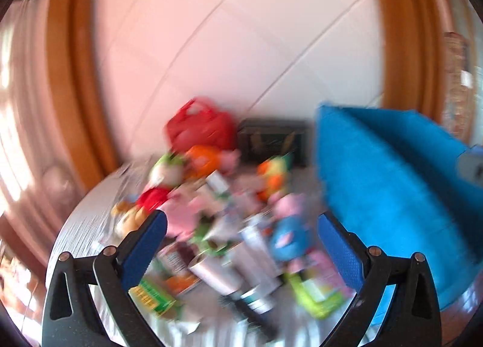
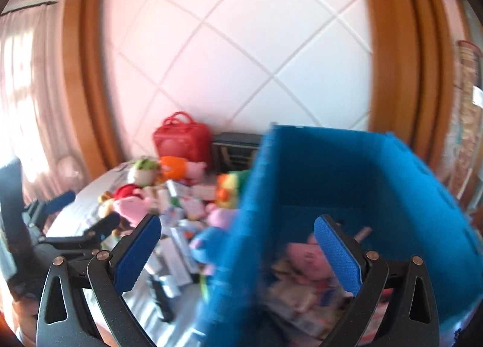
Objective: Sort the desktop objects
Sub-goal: 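Return both tools to the pile on the table, then grasp the green medicine box with left tool while right tool grasps lint roller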
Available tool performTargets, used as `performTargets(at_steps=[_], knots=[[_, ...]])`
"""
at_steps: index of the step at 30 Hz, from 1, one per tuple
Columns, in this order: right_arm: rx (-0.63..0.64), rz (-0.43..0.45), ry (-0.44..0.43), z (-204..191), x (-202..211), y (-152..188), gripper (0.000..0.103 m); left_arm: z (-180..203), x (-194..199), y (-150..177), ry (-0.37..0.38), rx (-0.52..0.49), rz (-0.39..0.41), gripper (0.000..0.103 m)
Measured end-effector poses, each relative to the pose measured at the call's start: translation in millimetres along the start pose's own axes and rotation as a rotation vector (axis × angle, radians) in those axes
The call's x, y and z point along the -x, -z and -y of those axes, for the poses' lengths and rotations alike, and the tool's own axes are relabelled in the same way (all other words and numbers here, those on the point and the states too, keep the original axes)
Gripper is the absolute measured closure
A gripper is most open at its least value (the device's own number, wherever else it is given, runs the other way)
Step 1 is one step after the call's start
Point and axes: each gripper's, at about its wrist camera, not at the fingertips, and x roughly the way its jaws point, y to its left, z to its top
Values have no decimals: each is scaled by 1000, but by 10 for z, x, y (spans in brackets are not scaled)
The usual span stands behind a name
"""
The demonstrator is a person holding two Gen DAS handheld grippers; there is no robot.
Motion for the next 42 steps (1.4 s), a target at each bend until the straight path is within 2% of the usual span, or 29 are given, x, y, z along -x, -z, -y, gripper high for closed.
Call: performTargets(at_steps=[5, 8, 11, 14, 17, 20, 23, 28, 29, 30, 32, 36, 38, 39, 40, 41, 42], knots=[[-7, -66, -104, -599, -483, 61, 0, -959, -535, 401, -110, 114, -164, 2], [4, -119, -124, -886, -798, 195, 0, -1461, -873, 730, -173, 175, -276, 2], [-9, -213, -125, -1085, -1250, 422, 0, -1882, -1259, 1107, -193, 254, -398, 2], [-16, -316, -112, -1232, -1696, 748, 0, -2097, -1540, 1418, -192, 285, -499, 3], [6, -420, -81, -1305, -2089, 1113, 0, -2130, -1777, 1667, -176, 303, -569, 4], [6, -503, -58, -1322, -2352, 1406, 0, -2164, -1947, 1796, -152, 359, -590, 4], [7, -547, -53, -1343, -2497, 1589, 0, -2208, -2182, 1832, -151, 419, -592, 4], [82, -571, -40, -1571, -2714, 1698, 0, -2218, -2498, 1873, -1, 493, -599, 4], [98, -568, -44, -1628, -2755, 1711, 0, -2196, -2567, 1877, 21, 484, -614, 10], [112, -563, -48, -1701, -2793, 1712, 0, -2160, -2633, 1880, 28, 463, -641, 25], [125, -558, -57, -1822, -2879, 1713, 0, -2042, -2739, 1875, 40, 396, -679, 33], [142, -538, -64, -2037, -3084, 1688, 0, -1838, -2612, 1787, 12, 255, -630, 42], [153, -514, -65, -2116, -3123, 1666, 1, -1792, -2477, 1744, -11, 198, -597, 43], [162, -507, -65, -2164, -3146, 1651, 4, -1772, -2398, 1712, -30, 167, -577, 43], [174, -500, -73, -2213, -3168, 1635, 16, -1759, -2335, 1682, -42, 147, -562, 44], [185, -493, -81, -2253, -3185, 1622, 36, -1746, -2269, 1647, -50, 131, -547, 44], [197, -487, -90, -2298, -3207, 1594, 47, -1736, -2188, 1605, -54, 121, -529, 44]])
